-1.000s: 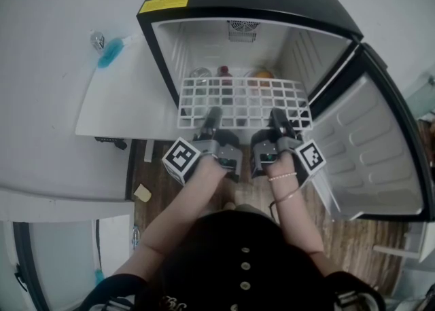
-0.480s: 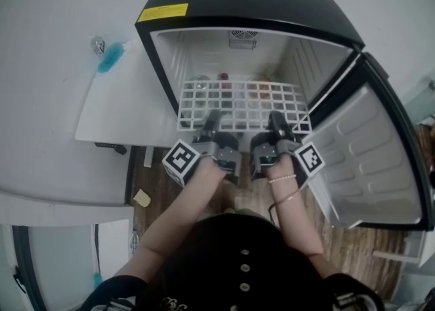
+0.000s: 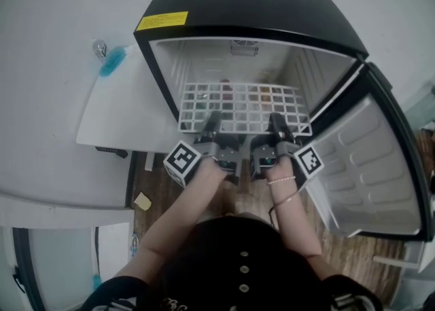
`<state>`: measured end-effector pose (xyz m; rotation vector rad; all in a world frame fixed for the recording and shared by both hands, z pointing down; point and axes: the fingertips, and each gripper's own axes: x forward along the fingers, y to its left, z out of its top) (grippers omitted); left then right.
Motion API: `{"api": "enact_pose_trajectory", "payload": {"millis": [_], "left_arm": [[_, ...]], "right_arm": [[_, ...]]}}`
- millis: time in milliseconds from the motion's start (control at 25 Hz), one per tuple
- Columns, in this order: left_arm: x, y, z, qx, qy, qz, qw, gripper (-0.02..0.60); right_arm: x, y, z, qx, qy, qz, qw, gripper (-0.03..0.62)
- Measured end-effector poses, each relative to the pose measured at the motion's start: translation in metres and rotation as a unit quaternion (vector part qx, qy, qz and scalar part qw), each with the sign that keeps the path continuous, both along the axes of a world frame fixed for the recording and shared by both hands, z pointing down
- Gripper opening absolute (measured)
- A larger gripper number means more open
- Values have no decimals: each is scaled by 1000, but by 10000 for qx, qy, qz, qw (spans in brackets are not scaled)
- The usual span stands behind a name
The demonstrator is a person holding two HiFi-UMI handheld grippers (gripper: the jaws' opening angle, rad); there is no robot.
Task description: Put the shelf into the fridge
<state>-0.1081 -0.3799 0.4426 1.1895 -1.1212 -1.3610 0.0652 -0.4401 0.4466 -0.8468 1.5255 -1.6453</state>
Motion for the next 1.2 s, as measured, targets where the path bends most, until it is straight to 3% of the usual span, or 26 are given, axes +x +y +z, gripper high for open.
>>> {"api": "enact_pose_trajectory", "payload": {"millis": [1200], "left_arm": [[-17, -43, -2, 159, -264, -255, 9992, 35]], "right_arm": [[-17, -47, -3, 313, 473, 38, 9984, 35]]}}
